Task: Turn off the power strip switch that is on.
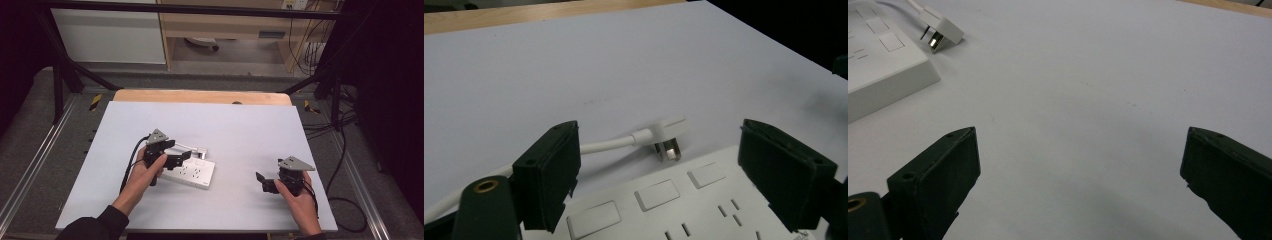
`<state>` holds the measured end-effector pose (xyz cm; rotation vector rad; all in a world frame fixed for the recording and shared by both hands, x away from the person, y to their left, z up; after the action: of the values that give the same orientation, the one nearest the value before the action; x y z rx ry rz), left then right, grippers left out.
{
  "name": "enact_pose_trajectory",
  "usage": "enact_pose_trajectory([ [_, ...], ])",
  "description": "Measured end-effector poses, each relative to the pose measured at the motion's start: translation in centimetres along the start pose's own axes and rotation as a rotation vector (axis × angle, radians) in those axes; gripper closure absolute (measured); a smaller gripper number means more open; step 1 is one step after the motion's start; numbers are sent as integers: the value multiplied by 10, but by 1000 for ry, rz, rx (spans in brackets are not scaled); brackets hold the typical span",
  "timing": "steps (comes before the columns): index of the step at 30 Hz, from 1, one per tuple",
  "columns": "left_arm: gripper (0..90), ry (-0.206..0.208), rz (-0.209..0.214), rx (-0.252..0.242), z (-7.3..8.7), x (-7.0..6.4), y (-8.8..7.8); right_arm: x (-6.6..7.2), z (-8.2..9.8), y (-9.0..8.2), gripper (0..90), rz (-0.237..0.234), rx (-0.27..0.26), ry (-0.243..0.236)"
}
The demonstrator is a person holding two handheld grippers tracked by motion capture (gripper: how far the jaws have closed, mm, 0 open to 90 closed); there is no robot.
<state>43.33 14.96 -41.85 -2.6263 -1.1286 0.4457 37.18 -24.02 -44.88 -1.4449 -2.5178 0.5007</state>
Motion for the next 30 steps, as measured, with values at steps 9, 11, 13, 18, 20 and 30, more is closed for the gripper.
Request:
enact_pose_trajectory([
  [9, 173, 11, 1, -41, -7, 0, -6, 1, 0, 0, 31, -3, -1, -2],
  [11, 172, 4, 6, -50, -9, 1, -8, 1, 0, 0, 30, -3, 0, -5],
  [13, 157, 6, 10, -49, -10, 1, -11, 1, 0, 0, 30, -3, 1, -6],
  [18, 92, 6, 12, -58, -14, 3, -16, 2, 0, 0, 30, -4, 2, -7],
  [20, 72, -4, 8, -73, -16, 4, -21, 1, -1, 0, 30, -3, 1, -6],
  [30, 79, -9, -15, -106, -26, 8, -34, 1, 0, 1, 30, -6, 1, -6],
])
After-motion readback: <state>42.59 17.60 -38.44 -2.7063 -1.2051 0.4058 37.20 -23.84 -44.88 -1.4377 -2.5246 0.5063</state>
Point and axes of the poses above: each handheld gripper's, and its own axes: y roughly forward along the jaws, z roughly out of its underside, x roughly to its left, the point moved 2 cm from there along y, roughly forward along the jaws, and after that the axes turned 9 degrees about -x, right-handed, at the moved point
